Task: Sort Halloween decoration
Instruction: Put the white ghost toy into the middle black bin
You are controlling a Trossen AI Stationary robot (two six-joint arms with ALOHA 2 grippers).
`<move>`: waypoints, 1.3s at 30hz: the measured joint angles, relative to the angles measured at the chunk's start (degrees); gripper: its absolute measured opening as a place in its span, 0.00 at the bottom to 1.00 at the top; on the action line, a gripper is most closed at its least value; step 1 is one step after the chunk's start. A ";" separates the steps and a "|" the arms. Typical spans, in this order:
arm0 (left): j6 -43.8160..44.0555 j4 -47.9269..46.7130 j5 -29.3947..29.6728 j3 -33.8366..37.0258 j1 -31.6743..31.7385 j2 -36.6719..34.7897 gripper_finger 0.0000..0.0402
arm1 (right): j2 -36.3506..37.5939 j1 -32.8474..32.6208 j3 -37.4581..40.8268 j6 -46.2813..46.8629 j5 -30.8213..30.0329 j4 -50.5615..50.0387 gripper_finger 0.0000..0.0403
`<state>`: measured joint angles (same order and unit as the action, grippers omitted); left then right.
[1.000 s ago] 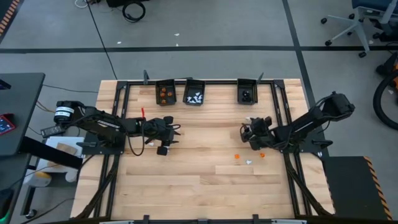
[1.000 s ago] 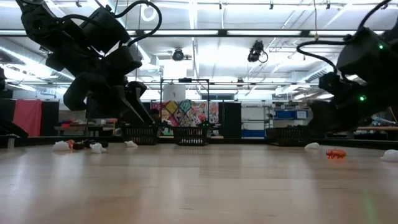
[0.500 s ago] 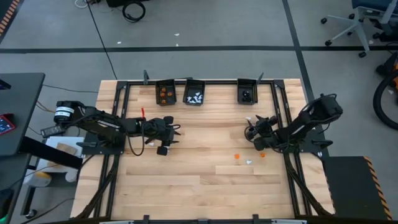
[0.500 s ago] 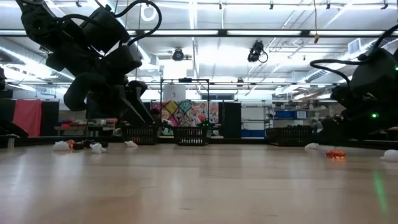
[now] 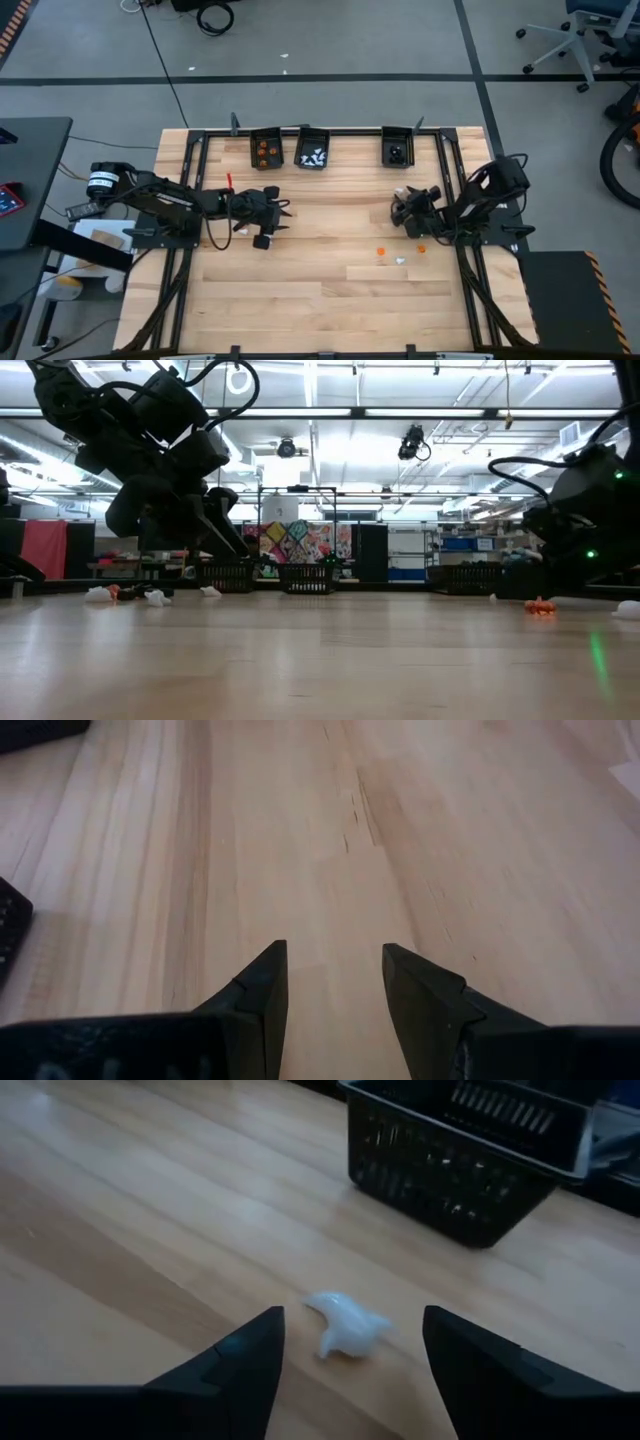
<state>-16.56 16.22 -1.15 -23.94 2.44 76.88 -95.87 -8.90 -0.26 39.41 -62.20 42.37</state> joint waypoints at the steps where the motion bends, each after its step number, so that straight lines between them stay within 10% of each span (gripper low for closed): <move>1: -0.06 0.01 0.02 0.00 0.04 0.00 0.36 | -0.30 0.57 -0.01 -1.22 0.62 1.26 0.60; 27: -0.64 -0.38 0.02 0.00 0.76 0.00 0.36 | -0.64 7.38 -0.41 -15.44 27.47 18.60 0.14; 39: -0.61 0.26 0.02 0.00 0.78 0.00 0.36 | -0.67 10.26 -17.20 -21.59 30.71 5.82 0.16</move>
<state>-17.17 16.48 -1.13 -23.94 3.22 76.88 -96.53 1.36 -17.46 17.83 -31.48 48.19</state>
